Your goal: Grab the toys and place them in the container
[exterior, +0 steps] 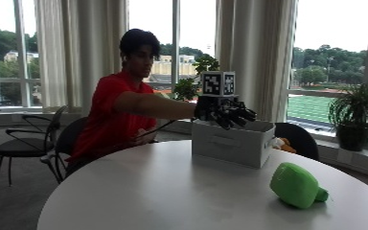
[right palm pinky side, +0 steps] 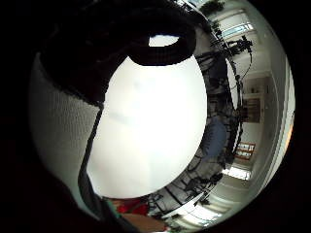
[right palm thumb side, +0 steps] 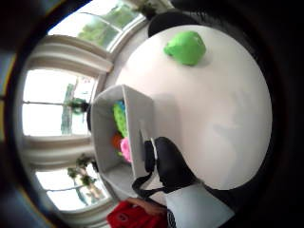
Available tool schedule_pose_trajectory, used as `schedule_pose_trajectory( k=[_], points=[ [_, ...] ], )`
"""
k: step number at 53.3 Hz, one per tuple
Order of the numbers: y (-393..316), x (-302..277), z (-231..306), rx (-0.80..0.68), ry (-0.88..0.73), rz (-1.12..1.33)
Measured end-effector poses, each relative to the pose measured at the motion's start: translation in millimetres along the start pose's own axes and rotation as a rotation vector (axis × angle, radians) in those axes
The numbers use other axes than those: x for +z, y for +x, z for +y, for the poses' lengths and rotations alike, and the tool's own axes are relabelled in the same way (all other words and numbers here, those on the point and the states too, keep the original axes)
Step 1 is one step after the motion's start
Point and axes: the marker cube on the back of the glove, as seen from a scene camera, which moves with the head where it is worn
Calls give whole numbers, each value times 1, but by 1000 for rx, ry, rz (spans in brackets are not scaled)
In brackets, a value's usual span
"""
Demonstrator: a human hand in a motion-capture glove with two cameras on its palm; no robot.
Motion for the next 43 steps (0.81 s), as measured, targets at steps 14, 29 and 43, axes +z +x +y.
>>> schedule_pose_trajectory(
  k=[14,29,43],
  points=[
    [-2,32,-105,54,-47,34],
    [-9,72,-196,4,80,170],
    [-29,147,-217,-290,101,188]
  ],
)
